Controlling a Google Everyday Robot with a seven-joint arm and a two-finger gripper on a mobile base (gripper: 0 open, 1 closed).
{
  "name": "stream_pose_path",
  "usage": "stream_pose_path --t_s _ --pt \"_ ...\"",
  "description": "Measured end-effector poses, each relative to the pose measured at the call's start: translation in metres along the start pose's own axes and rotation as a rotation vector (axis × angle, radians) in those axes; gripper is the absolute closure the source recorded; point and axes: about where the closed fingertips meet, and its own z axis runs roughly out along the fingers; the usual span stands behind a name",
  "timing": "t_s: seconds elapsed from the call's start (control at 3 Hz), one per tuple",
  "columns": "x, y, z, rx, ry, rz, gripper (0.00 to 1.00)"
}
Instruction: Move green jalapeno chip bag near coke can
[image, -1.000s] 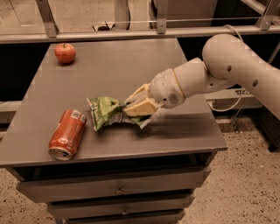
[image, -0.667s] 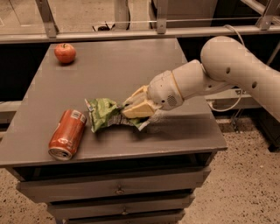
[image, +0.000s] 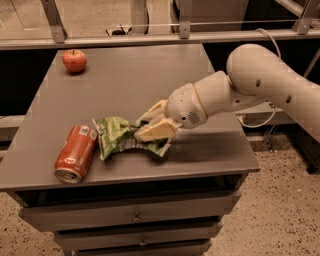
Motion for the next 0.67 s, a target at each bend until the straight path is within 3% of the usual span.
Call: stream_pose_path --t_s 0.33,0.67 --pt "0.0003 -0.0012 -0.0036 0.010 0.006 0.002 0.01" --pt "-0.0018 -0.0052 -0.0118 0.031 0.012 -0.005 0.00"
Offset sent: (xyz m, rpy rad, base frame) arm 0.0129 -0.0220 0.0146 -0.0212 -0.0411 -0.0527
